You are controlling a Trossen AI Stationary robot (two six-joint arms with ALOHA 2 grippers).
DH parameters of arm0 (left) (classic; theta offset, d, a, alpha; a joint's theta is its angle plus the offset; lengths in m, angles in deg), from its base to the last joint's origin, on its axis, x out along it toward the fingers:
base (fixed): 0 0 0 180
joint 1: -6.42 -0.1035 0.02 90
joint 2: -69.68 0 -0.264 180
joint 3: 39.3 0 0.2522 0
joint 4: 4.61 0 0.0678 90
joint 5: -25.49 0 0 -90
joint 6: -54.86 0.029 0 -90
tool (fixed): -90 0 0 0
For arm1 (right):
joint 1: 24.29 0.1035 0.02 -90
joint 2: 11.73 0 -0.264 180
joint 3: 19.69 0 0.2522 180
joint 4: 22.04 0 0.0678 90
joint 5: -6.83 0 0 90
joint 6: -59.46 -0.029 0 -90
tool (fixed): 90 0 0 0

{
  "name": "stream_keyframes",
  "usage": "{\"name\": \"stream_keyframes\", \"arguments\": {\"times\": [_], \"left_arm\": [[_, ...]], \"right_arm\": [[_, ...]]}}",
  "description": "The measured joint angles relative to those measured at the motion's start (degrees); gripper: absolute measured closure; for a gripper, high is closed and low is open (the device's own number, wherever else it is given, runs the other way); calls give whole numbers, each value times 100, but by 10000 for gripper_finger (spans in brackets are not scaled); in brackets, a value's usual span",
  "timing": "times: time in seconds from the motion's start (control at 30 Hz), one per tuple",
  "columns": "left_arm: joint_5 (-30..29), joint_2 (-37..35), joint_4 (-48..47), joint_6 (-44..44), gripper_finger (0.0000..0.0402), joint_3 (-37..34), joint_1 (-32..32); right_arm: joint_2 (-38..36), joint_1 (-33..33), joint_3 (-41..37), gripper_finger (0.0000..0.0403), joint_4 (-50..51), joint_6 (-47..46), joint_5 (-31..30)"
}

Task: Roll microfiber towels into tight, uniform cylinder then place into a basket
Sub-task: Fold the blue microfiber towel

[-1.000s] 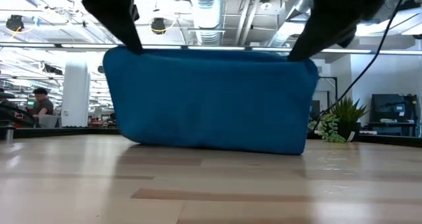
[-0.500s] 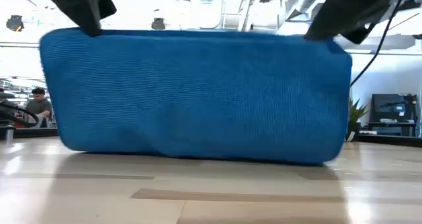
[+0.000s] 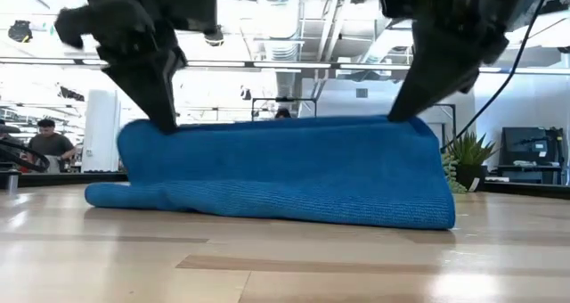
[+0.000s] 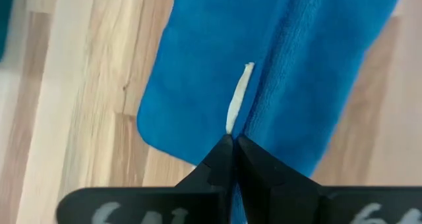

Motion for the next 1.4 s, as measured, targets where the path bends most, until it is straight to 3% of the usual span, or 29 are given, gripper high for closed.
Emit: {"name": "stream_keyframes", "arguments": {"times": [0.4,0.93,1.13,1.4], "left_arm": [[-113,201,77,519,398,10,-568],[-24,201,285,911,397,3,-688],[-219,201,286,1038,393,3,-771],[-231,199,255,1278,361,-3,-891]], "right_arm": [[4,-390,-385,399,-14,32,-100],[649,-699,-387,393,-136,-35,235],[647,-757,-386,367,-114,-33,297],[649,-849,-392,299,-74,-36,341]]}}
